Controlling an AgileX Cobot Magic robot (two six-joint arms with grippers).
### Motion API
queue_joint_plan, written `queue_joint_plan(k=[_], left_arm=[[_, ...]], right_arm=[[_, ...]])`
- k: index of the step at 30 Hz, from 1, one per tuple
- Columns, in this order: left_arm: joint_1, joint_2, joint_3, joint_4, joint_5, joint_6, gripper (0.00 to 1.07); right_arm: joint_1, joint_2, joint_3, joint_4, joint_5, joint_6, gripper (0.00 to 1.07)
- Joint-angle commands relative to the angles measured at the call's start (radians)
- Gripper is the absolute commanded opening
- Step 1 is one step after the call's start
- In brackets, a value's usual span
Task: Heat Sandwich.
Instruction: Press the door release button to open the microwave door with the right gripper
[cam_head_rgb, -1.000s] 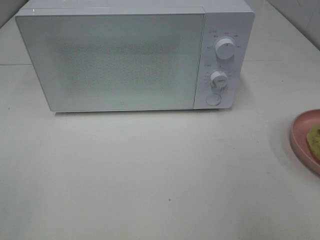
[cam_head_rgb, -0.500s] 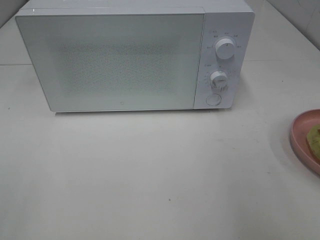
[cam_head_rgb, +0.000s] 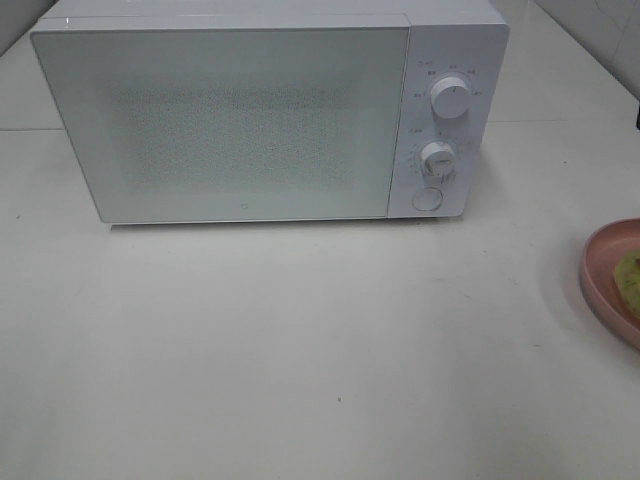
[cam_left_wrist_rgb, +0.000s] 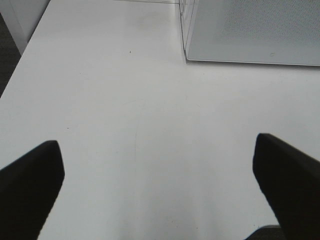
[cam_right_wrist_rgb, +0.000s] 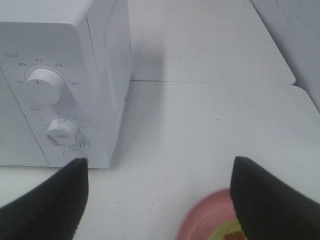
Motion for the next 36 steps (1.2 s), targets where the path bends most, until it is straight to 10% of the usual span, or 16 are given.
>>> queue_joint_plan(k=[1, 21, 36], left_arm=[[0.002, -0.023, 0.0, 0.0, -0.005, -0.004, 0.98], [0.002, -0.023, 0.0, 0.0, -0.005, -0.004, 0.98], [0.002, -0.023, 0.0, 0.0, -0.005, -0.004, 0.98]], right_arm=[[-0.005, 0.053, 0.005, 0.002, -0.1, -0.009, 0.75], [-0.005, 0.311, 0.064, 0.006, -0.623, -0.045, 0.75], [0.257, 0.381, 0.26, 0.465, -0.965, -0.317, 0.75]])
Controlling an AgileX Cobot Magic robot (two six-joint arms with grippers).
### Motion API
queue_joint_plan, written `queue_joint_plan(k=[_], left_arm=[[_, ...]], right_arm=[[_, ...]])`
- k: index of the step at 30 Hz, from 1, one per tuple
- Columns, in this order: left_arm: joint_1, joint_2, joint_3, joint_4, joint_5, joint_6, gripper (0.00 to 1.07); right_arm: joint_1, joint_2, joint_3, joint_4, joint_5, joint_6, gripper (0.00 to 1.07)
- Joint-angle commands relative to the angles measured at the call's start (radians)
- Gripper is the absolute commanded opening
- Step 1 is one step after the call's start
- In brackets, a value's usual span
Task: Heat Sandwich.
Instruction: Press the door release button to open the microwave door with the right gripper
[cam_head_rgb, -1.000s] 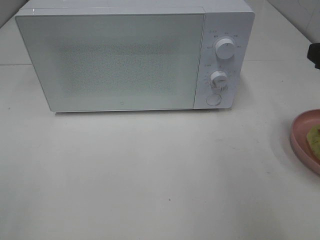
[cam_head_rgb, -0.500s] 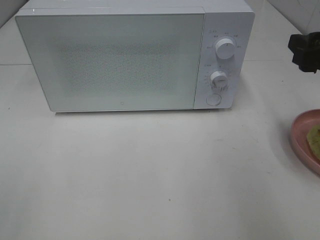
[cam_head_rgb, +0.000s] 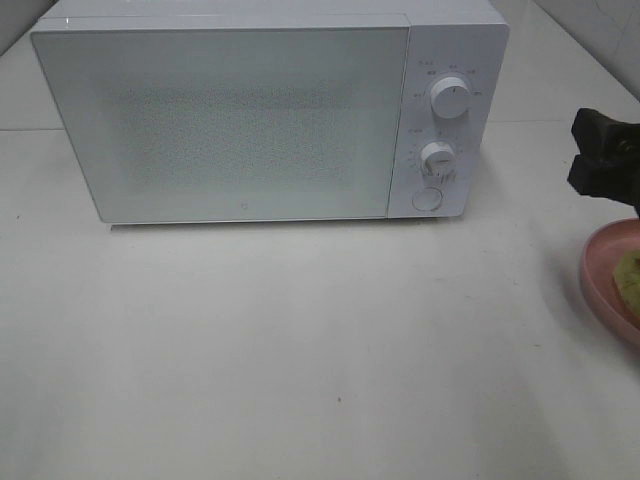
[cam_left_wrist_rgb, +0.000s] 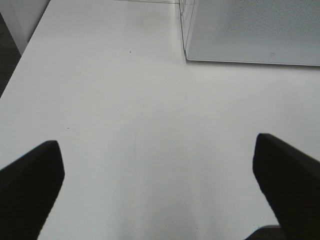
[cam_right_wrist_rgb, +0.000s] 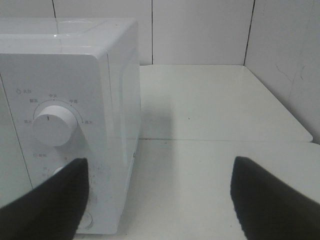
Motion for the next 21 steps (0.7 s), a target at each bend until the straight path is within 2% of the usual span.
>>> queue_joint_plan(k=[1, 10, 14, 21], left_arm=[[0.002, -0.023, 0.0, 0.0, -0.005, -0.004, 0.98], [0.002, -0.023, 0.0, 0.0, -0.005, -0.004, 0.98], [0.002, -0.023, 0.0, 0.0, -0.005, -0.004, 0.98], [0.002, -0.023, 0.0, 0.0, -0.005, -0.004, 0.98]], right_arm=[[0.06, 0.06, 0.006, 0.071, -0.054, -0.028, 0.75], [0.196, 0.255, 0.006, 0.111, -0.221, -0.017, 0.75], [0.294, 0.356, 0.006, 0.239, -0.302, -0.009, 0.75], [0.392, 0.447, 0.005, 0.339, -0.372, 0.022, 0.75]])
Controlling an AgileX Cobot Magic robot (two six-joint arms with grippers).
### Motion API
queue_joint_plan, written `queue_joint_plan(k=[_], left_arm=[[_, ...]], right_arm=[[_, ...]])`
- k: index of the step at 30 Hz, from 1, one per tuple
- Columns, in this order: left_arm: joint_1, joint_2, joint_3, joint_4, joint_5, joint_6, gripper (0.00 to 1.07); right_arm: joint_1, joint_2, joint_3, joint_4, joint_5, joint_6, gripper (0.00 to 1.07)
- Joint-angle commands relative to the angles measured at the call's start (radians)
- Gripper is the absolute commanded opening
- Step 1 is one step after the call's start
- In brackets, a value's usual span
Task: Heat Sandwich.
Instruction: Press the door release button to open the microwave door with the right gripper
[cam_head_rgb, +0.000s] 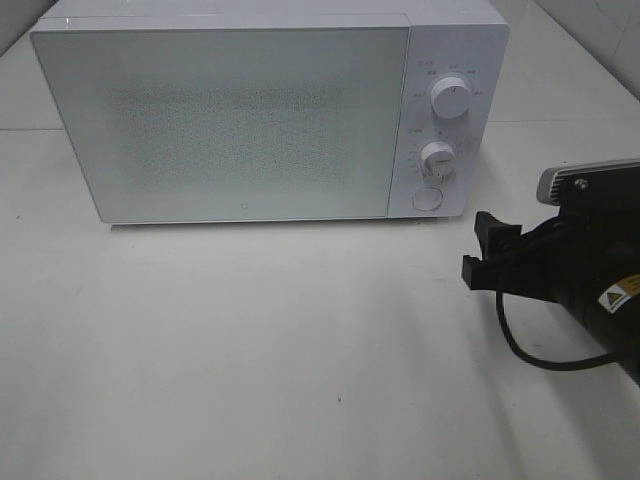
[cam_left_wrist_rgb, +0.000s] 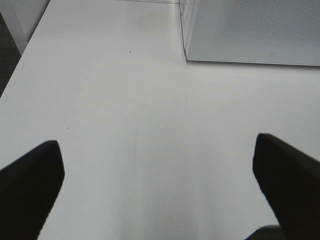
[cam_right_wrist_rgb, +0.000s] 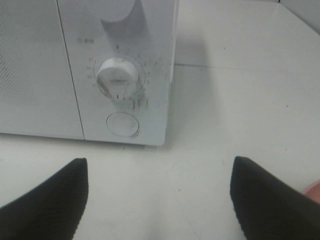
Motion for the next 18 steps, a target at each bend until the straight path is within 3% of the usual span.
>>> queue_joint_plan(k=[1, 13, 18], left_arm=[[0.002, -0.023, 0.0, 0.0, -0.005, -0.004, 0.98], [0.002, -0.023, 0.0, 0.0, -0.005, -0.004, 0.98], [0.002, -0.023, 0.0, 0.0, -0.005, -0.004, 0.98]], right_arm=[[0.06, 0.042, 0.001, 0.056, -0.12, 0.048, 0.75], [0.077, 0.053, 0.001, 0.065, -0.114, 0.072, 0.75], [0.077, 0.053, 0.001, 0.065, -0.114, 0.196, 0.75]])
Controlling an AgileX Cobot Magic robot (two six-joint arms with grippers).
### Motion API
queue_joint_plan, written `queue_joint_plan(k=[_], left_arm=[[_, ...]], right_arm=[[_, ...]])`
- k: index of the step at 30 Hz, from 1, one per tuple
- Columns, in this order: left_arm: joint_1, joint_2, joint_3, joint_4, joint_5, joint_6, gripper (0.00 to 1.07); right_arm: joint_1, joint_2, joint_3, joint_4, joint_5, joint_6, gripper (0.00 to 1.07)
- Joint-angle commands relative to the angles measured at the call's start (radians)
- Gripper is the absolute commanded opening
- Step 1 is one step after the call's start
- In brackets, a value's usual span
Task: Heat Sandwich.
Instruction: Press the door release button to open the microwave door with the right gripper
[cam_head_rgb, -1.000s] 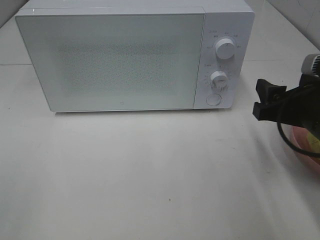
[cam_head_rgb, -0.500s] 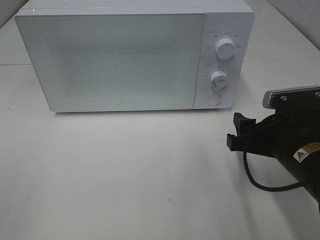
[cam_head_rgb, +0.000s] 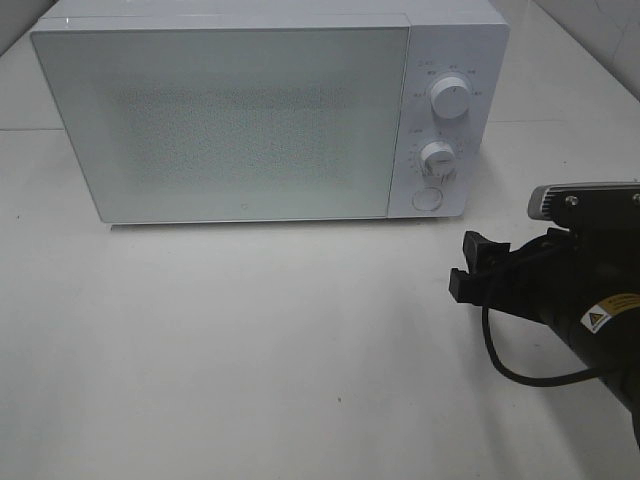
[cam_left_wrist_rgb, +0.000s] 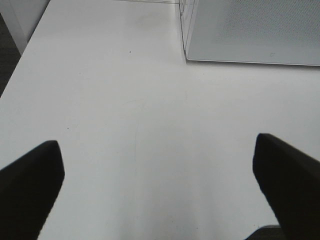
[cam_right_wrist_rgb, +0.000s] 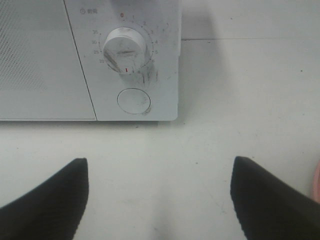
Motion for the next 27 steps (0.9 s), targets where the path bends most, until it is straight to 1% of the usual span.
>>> queue_joint_plan(k=[1, 2, 4, 5, 6, 9, 10, 11, 14, 15, 16, 17, 18, 19, 20, 22, 23, 24, 27], left_arm=[[0.002, -0.023, 0.0, 0.0, -0.005, -0.004, 0.98], [0.002, -0.023, 0.0, 0.0, -0.005, -0.004, 0.98], [0.002, -0.023, 0.0, 0.0, -0.005, -0.004, 0.98], [0.002, -0.023, 0.0, 0.0, -0.005, -0.004, 0.98], [0.002, -0.023, 0.0, 0.0, -0.005, -0.004, 0.98], [0.002, -0.023, 0.0, 0.0, -0.005, -0.004, 0.98], [0.002, -0.023, 0.0, 0.0, -0.005, -0.004, 0.98], [0.002, -0.023, 0.0, 0.0, -0.005, -0.004, 0.98], [0.002, -0.023, 0.0, 0.0, -0.005, -0.004, 0.98], [0.002, -0.023, 0.0, 0.0, -0.005, -0.004, 0.98], [0.002, -0.023, 0.0, 0.0, -0.005, -0.004, 0.98], [0.002, -0.023, 0.0, 0.0, -0.005, -0.004, 0.98], [0.002, -0.023, 0.0, 0.0, -0.005, -0.004, 0.98], [0.002, -0.023, 0.0, 0.0, -0.005, -0.004, 0.98], [0.002, -0.023, 0.0, 0.0, -0.005, -0.004, 0.98], [0.002, -0.023, 0.0, 0.0, -0.005, -0.004, 0.98], [0.002, -0.023, 0.0, 0.0, -0.005, -0.004, 0.98], [0.002, -0.023, 0.0, 0.0, -0.005, -0.004, 0.98], [0.002, -0.023, 0.0, 0.0, -0.005, -0.004, 0.98]], right_arm=[[0.003, 0.0, -0.001, -0.002, -0.114, 0.127, 0.75], [0.003, 0.0, -0.001, -0.002, -0.114, 0.216, 0.75], [0.003, 0.0, -0.001, -0.002, -0.114, 0.323, 0.75], [0.003, 0.0, -0.001, -0.002, -0.114, 0.323, 0.75], [0.003, 0.0, -0.001, -0.002, -0.114, 0.423, 0.75], [0.003, 0.0, -0.001, -0.002, -0.113, 0.582, 0.75], [0.003, 0.0, -0.001, -0.002, -0.113, 0.582, 0.75], [0.003, 0.0, -0.001, -0.002, -0.111, 0.677, 0.75], [0.003, 0.0, -0.001, -0.002, -0.111, 0.848, 0.75], [0.003, 0.0, -0.001, -0.002, -0.111, 0.848, 0.75], [0.003, 0.0, -0.001, -0.002, -0.11, 0.965, 0.75], [0.003, 0.0, -0.001, -0.002, -0.11, 1.029, 0.75], [0.003, 0.0, -0.001, -0.002, -0.11, 1.09, 0.75], [0.003, 0.0, -0.001, -0.002, -0.11, 1.09, 0.75], [0.003, 0.0, -0.001, -0.006, -0.108, 1.189, 0.75], [0.003, 0.0, -0.001, -0.013, -0.108, 1.271, 0.75], [0.003, 0.0, -0.001, -0.016, -0.105, 1.352, 0.75], [0.003, 0.0, -0.001, -0.016, -0.105, 1.352, 0.75], [0.003, 0.0, -0.001, -0.016, -0.089, 1.45, 0.74]])
